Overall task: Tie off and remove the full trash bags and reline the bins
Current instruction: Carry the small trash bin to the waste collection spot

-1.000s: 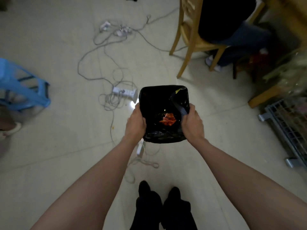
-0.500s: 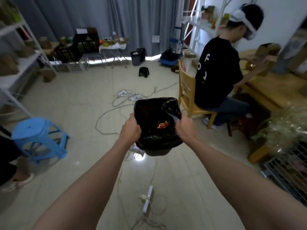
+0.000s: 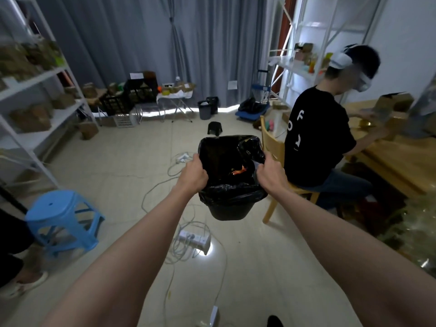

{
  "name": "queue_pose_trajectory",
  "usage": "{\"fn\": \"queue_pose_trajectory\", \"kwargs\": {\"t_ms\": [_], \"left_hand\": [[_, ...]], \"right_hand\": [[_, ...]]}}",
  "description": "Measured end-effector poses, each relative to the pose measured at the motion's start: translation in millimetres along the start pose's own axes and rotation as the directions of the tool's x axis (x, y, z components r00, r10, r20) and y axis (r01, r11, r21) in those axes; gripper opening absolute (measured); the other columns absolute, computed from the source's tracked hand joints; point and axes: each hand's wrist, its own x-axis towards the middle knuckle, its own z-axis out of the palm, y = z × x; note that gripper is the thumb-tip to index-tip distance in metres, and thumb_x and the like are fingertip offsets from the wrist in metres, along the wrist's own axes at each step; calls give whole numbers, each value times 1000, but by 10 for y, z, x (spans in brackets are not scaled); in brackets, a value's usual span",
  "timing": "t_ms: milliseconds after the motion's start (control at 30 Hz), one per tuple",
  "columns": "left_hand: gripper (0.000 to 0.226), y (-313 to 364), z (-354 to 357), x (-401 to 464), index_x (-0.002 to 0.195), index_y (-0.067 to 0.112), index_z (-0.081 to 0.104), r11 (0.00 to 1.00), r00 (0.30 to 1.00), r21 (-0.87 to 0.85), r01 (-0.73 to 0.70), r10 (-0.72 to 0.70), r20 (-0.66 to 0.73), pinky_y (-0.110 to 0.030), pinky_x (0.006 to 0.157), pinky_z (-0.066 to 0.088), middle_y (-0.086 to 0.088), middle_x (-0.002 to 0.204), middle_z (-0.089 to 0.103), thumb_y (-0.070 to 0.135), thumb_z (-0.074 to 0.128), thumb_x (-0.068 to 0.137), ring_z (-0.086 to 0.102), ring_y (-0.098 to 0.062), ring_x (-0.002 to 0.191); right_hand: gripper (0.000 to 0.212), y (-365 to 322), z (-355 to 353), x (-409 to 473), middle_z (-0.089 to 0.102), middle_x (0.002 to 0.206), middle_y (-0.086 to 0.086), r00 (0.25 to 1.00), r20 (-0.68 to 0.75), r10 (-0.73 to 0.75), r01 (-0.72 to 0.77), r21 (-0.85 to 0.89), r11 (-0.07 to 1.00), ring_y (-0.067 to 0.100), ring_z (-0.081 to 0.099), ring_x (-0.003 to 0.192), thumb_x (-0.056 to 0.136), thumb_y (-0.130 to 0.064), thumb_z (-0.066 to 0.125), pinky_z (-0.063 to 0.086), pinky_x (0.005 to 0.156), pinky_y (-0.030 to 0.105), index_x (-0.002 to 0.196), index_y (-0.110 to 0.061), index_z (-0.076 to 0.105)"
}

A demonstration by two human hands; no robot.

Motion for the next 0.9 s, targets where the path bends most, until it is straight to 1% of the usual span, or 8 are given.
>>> {"fn": "queue_pose_trajectory", "kwargs": {"t_ms": [167, 333, 433, 500, 600, 700, 833, 900], "left_hand": [[40, 312, 383, 726, 128, 1, 40, 998, 997, -8, 60, -60, -38, -36, 69, 38, -26, 113, 58, 3, 42, 88, 57, -43, 97], [43, 645, 692, 1395, 131, 2, 38, 989, 987, -6, 151, -151, -57, -41, 74, 41, -27, 117, 57, 2, 40, 88, 55, -45, 101], [44, 773, 777, 1751, 132, 2, 38, 980, 978, 0, 200, -200, -60, -40, 76, 41, -27, 119, 56, 3, 40, 88, 55, -46, 103], [43, 828, 798, 1988, 131, 2, 39, 976, 973, 6, 219, -218, -70, -39, 75, 40, -26, 120, 56, 3, 40, 88, 55, -44, 103], [42, 892, 833, 2386, 130, 2, 39, 972, 971, 32, 231, -228, -73, -45, 83, 46, -25, 118, 57, 3, 40, 88, 55, -43, 103], [41, 885, 895, 2824, 129, 4, 39, 968, 968, 53, 244, -240, -77, -50, 90, 47, -23, 119, 57, 5, 40, 88, 54, -42, 107], [40, 772, 1033, 3531, 128, 5, 40, 963, 963, 53, 266, -262, -67, -52, 88, 48, -22, 116, 58, 4, 39, 88, 54, -41, 104], [39, 687, 1120, 3951, 127, 5, 40, 965, 965, 55, 257, -254, -70, -51, 87, 48, -22, 114, 58, 5, 39, 88, 54, -41, 102]], "right_hand": [[42, 341, 84, 924, 59, 97, 10, 997, 50, -50, 49, 11, 999, 28, 53, 80, 97, -18, 36, 46, 70, 38, 138, -16, 38], [42, 599, 123, 1827, 64, 101, 12, 988, 126, -93, 89, 43, 995, 30, 60, 88, 96, -18, 36, 53, 78, 46, 137, -16, 40], [40, 649, 150, 2327, 61, 102, 10, 981, 145, -133, 132, 13, 991, 26, 51, 83, 96, -19, 36, 42, 70, 35, 135, -17, 41], [39, 654, 196, 2603, 59, 101, 9, 976, 157, -152, 152, 15, 988, 26, 50, 82, 96, -19, 36, 38, 68, 34, 134, -17, 42], [38, 665, 279, 3000, 57, 98, 6, 973, 174, -154, 147, 50, 988, 27, 54, 83, 97, -20, 35, 41, 68, 36, 134, -18, 42], [37, 656, 404, 3414, 60, 102, 10, 968, 199, -154, 139, 86, 987, 30, 58, 88, 97, -19, 34, 49, 74, 41, 132, -18, 43], [33, 623, 675, 4069, 61, 98, 11, 966, 203, -161, 144, 95, 985, 30, 58, 85, 96, -19, 35, 47, 70, 39, 127, -17, 45], [34, 596, 846, 4445, 62, 99, 12, 964, 209, -165, 148, 94, 984, 30, 59, 85, 96, -19, 35, 50, 72, 42, 128, -16, 45]]}}
